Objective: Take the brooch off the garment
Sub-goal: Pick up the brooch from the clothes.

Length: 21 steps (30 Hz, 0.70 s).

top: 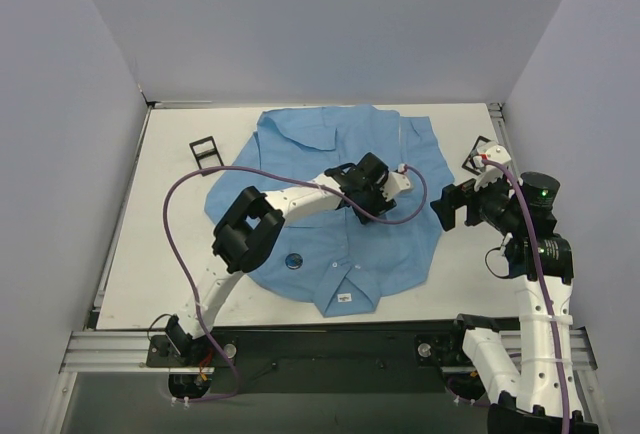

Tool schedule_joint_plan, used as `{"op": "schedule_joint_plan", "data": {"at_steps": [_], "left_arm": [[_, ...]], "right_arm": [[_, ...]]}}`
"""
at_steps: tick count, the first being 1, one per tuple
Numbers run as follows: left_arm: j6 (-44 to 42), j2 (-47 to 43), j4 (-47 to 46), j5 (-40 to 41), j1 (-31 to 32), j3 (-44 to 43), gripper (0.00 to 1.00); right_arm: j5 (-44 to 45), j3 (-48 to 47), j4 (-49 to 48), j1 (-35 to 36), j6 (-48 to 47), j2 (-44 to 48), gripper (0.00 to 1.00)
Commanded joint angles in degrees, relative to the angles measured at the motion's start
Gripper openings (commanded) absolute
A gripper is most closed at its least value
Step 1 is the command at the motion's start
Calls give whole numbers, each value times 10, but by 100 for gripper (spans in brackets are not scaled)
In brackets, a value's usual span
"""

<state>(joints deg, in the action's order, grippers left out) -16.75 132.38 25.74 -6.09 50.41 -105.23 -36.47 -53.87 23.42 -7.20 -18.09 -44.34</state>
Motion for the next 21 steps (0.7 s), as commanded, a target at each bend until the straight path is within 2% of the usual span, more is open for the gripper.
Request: {"op": "schedule_joint_plan", "data": {"at_steps": [1, 7, 9, 21], "left_arm": [[8, 32, 38, -8, 0, -25, 55], [12, 49, 61, -9, -5, -50, 50], [13, 51, 69, -17, -9, -57, 45], [38, 35, 60, -104, -37, -51, 43]], "right_arm": [[-15, 1, -22, -6, 1, 7, 95], [-18, 0, -21, -7, 2, 9, 95], [-19, -1, -21, -7, 3, 8, 95], [-28, -4, -22, -7, 7, 5, 95]]}}
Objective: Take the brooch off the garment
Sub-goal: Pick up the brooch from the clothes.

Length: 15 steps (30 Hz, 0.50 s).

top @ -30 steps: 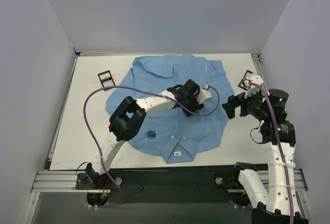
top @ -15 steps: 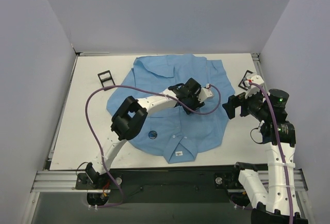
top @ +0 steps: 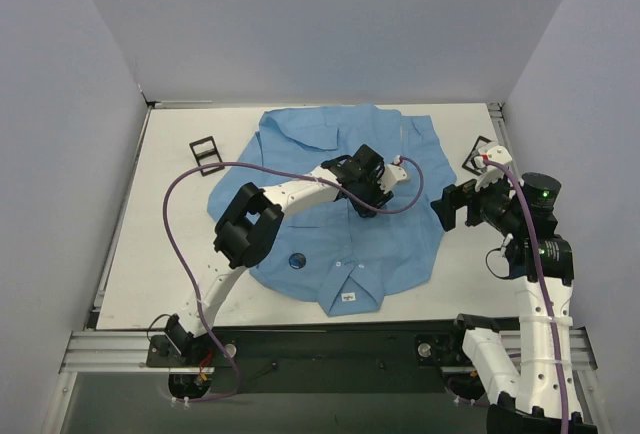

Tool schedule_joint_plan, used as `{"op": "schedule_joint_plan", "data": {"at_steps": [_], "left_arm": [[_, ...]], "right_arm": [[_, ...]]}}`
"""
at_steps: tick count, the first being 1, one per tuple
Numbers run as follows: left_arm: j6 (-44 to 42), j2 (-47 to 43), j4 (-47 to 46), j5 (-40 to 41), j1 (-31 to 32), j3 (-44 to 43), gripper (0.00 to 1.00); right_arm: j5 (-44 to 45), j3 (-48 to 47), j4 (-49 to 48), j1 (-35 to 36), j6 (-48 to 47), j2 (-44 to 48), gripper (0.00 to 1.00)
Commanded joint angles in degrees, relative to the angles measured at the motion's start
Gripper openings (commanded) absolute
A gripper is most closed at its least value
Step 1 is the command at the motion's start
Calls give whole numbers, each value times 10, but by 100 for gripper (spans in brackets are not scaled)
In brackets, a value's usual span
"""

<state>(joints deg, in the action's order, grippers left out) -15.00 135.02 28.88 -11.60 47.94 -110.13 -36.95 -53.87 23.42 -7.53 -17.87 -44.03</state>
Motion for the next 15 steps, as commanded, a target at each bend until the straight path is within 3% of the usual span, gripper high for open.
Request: {"op": "schedule_joint_plan", "data": {"at_steps": [1, 8, 15], "left_arm": [[23, 6, 26, -56, -15, 2, 43], [38, -3, 26, -130, -35, -1, 42], [43, -3, 28, -180, -46, -1, 42]], "right_arm": [[-26, -5, -21, -4, 6, 0, 95], [-69, -18, -6, 8, -11, -21, 95], [-133, -26, 35, 45, -123, -35, 91]]}}
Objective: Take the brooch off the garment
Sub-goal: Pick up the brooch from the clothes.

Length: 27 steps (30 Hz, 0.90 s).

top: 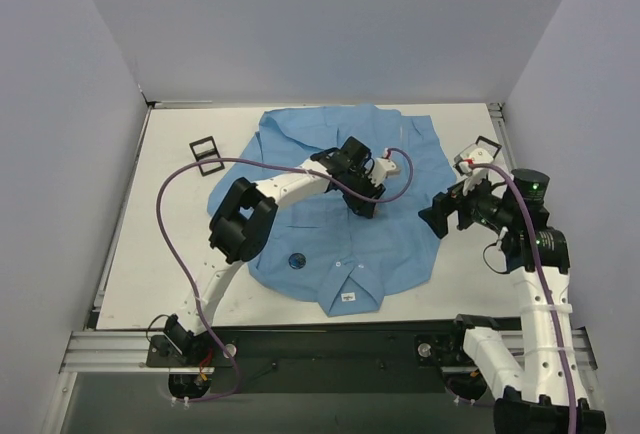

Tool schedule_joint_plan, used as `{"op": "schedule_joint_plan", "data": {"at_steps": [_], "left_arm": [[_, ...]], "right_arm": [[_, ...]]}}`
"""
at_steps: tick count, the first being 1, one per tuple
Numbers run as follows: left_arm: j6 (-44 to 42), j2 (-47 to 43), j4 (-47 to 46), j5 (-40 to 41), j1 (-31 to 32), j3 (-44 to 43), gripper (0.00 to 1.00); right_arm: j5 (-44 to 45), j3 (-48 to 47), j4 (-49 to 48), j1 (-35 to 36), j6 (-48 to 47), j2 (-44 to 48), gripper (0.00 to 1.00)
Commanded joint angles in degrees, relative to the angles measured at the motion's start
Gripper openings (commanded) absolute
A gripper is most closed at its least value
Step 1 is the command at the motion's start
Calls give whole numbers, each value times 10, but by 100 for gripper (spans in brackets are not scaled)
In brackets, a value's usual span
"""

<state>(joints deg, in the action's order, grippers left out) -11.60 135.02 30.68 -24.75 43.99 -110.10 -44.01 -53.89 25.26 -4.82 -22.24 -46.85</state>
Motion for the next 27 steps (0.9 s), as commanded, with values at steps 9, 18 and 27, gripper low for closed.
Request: {"op": "schedule_joint_plan", "data": {"at_steps": [9, 18, 27], "left_arm": [[11, 9, 32, -114, -10, -24, 42], [26, 38, 66, -200, -30, -74, 42], [22, 52, 82, -266, -36, -92, 42]], "right_arm": [[-111, 43, 42, 67, -295, -30, 79], [-81, 100, -21, 116, -424, -68, 68], [-35, 167, -197, 144, -438, -126, 66]]}}
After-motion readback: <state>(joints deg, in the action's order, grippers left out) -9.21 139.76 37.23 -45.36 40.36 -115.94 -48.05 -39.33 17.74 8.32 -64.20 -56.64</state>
